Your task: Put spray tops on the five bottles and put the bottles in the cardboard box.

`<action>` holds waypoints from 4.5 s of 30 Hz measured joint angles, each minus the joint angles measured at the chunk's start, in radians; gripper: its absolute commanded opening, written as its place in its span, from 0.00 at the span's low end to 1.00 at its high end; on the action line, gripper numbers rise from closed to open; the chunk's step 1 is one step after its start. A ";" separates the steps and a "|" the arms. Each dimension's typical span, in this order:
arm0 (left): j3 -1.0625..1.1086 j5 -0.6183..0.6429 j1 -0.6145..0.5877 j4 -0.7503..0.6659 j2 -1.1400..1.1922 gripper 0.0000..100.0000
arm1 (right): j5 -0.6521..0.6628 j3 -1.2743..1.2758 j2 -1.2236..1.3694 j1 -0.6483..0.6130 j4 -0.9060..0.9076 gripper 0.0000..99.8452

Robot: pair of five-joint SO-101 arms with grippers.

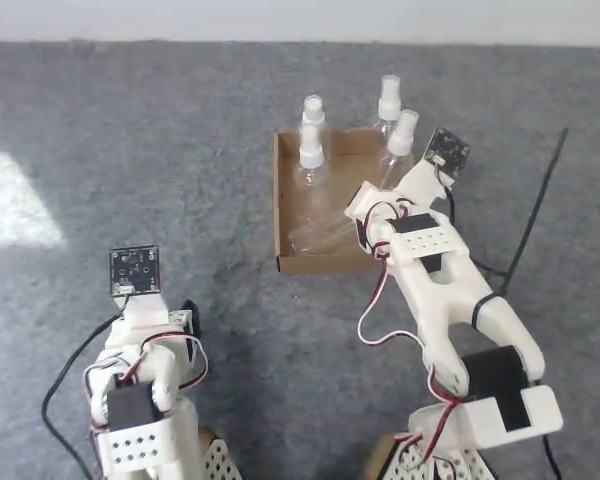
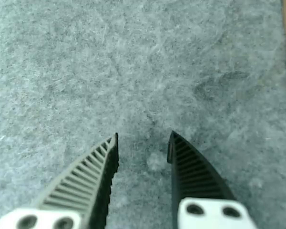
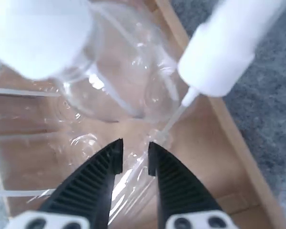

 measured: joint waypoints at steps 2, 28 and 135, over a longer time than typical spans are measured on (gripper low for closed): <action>0.000 0.000 0.000 0.000 0.000 0.15 | 0.000 -0.002 0.000 0.000 0.006 0.04; 0.000 0.000 0.000 0.000 0.000 0.15 | 0.058 0.003 -0.259 -0.011 0.118 0.03; 0.000 0.000 0.000 0.000 0.000 0.15 | 1.046 1.011 -1.783 0.308 0.609 0.04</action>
